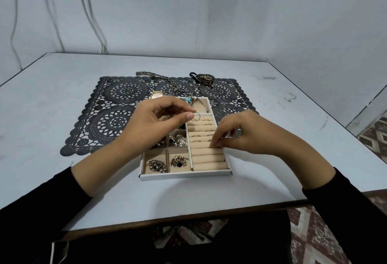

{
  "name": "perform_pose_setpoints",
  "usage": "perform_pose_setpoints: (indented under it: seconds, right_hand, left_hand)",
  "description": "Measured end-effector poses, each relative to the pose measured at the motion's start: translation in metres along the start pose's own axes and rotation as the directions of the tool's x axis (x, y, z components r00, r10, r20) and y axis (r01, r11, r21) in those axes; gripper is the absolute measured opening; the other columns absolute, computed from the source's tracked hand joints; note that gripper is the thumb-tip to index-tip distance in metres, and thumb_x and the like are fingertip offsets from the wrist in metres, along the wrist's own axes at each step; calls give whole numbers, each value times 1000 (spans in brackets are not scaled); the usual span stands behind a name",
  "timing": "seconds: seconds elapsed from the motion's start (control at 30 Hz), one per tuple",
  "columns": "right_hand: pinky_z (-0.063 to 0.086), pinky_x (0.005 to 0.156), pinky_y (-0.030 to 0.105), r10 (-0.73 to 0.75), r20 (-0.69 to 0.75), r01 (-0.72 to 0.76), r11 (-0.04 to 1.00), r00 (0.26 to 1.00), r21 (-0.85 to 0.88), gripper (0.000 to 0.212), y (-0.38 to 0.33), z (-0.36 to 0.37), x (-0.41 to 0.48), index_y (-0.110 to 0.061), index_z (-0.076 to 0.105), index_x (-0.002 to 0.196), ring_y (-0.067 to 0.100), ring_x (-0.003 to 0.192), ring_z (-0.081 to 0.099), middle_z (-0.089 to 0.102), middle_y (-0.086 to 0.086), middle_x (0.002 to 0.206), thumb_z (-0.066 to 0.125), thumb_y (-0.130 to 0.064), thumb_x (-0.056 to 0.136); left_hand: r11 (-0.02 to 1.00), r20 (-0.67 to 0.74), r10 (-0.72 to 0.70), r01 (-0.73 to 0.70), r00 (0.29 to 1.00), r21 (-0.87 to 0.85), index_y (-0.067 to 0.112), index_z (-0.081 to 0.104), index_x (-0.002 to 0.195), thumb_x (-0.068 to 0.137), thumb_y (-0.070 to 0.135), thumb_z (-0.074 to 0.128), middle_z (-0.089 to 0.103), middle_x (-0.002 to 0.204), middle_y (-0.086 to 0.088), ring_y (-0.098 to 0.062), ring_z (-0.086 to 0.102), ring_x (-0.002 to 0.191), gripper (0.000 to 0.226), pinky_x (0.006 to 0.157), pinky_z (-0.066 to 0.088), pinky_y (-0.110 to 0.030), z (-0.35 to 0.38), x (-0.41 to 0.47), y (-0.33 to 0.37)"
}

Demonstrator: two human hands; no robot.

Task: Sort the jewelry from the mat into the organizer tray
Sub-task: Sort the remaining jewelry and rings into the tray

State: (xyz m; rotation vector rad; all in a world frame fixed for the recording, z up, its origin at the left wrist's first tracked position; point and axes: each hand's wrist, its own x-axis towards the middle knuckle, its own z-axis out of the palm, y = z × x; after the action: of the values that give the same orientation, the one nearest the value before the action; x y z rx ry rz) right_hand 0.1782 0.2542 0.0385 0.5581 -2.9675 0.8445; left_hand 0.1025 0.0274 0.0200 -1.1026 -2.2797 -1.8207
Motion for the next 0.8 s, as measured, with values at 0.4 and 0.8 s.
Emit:
perform_pose_setpoints:
  seconds: [0.4, 0.8]
  right_hand:
    - [48, 69, 21, -3, 19, 3, 1000, 1000, 0, 13, 0, 1, 5, -26, 77, 84, 8, 80, 60, 69, -13, 82, 76, -14, 80]
    - [49, 67, 18, 282, -254, -125, 858, 925, 499, 16, 33, 6, 15, -13, 71, 104, 7, 75, 64, 72, 6, 91, 66, -17, 89]
  left_hand:
    - [1000, -3, -15, 15, 1000, -11, 19, 75, 93, 79, 25, 75, 74, 84, 2, -15, 68, 80, 16, 79, 56, -36, 0, 1, -1]
    - [999, 31, -39, 39, 999, -3, 19, 76, 92, 77, 25, 75, 74, 86, -2, -18, 69, 81, 15, 72, 56, -24, 3, 0, -2]
